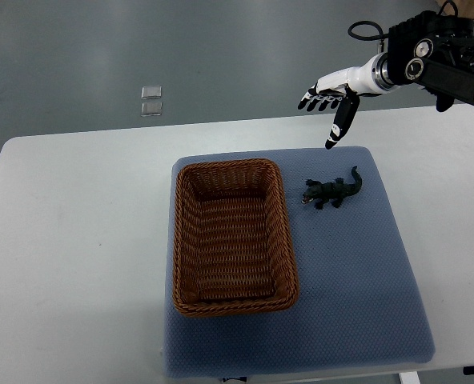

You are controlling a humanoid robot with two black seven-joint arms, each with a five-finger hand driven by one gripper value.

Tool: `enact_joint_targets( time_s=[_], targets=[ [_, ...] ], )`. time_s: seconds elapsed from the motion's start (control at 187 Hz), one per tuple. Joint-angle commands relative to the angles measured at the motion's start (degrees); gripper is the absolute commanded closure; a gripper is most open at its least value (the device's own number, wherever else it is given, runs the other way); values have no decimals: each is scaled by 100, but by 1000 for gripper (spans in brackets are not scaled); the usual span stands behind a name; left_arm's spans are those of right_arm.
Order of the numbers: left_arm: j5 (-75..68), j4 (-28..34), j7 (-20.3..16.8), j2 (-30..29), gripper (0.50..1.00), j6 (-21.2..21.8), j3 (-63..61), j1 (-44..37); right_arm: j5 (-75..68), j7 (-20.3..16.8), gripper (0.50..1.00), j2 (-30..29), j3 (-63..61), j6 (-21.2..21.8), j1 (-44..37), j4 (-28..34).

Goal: Place crocodile in brown basket with right hand
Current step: 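Move the right hand down over the dark toy crocodile, then close the right hand fingers around the toy crocodile's body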

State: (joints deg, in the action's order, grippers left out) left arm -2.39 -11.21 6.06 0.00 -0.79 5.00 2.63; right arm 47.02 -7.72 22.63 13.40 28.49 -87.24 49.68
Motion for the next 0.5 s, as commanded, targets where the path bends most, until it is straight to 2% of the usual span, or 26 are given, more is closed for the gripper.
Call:
enact_joint_targets(
  time_s=[0.0, 0.246, 0.497],
  targets=[
    [2, 31, 0, 0, 500, 0, 0, 0, 9, -27, 570, -83, 242, 8, -153, 262],
    [11, 40, 0, 0, 500, 0, 0, 0, 431, -19, 570, -452, 707, -54, -83, 271],
    [2, 40, 0, 0, 500, 0, 0, 0, 633, -27, 572, -488, 839, -115, 111, 262]
  ],
)
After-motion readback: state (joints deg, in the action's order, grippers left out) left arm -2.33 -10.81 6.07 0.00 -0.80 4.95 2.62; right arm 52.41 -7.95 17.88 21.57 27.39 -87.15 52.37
